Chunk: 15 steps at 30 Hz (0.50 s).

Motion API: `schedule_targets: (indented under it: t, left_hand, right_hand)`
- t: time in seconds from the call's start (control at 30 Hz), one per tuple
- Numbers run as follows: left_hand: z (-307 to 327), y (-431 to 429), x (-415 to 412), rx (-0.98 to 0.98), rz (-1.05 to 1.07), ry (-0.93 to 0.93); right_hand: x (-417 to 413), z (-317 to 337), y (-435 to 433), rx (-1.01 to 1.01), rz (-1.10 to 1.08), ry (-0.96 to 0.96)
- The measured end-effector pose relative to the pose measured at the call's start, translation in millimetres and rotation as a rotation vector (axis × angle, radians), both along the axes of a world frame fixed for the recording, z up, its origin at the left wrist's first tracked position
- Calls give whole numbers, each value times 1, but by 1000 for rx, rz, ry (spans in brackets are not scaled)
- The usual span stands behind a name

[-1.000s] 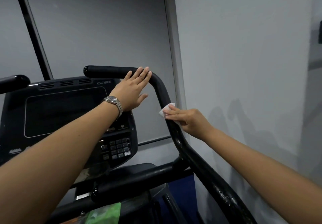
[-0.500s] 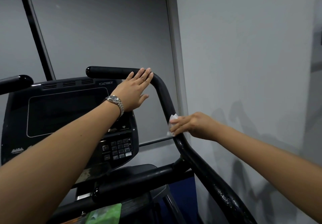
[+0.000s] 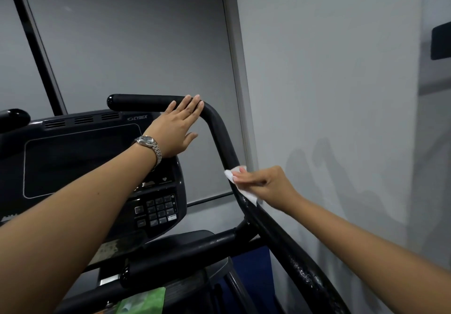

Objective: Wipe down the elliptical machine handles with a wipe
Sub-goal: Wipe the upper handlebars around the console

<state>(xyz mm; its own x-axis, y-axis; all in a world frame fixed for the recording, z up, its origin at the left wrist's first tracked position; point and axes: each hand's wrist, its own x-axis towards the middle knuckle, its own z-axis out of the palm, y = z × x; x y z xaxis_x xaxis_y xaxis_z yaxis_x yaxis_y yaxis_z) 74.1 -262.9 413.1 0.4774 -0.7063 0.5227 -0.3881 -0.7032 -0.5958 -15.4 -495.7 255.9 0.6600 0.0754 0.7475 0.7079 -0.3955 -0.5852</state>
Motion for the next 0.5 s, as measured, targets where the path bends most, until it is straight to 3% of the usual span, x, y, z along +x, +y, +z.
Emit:
schedule_targets:
  t: [0.2,0.4,0.5]
  left_hand:
    - [-4,-1,2,-3,1,-26]
    - [-4,0,3,-4,-2,-31]
    - [-6,-2,2,-12,-3,-30]
  right_hand:
    - [-7,-5,1,242,17,224]
    - [-19,-17,-11,197,-36,366]
    - [-15,-6,2,229,-101,347]
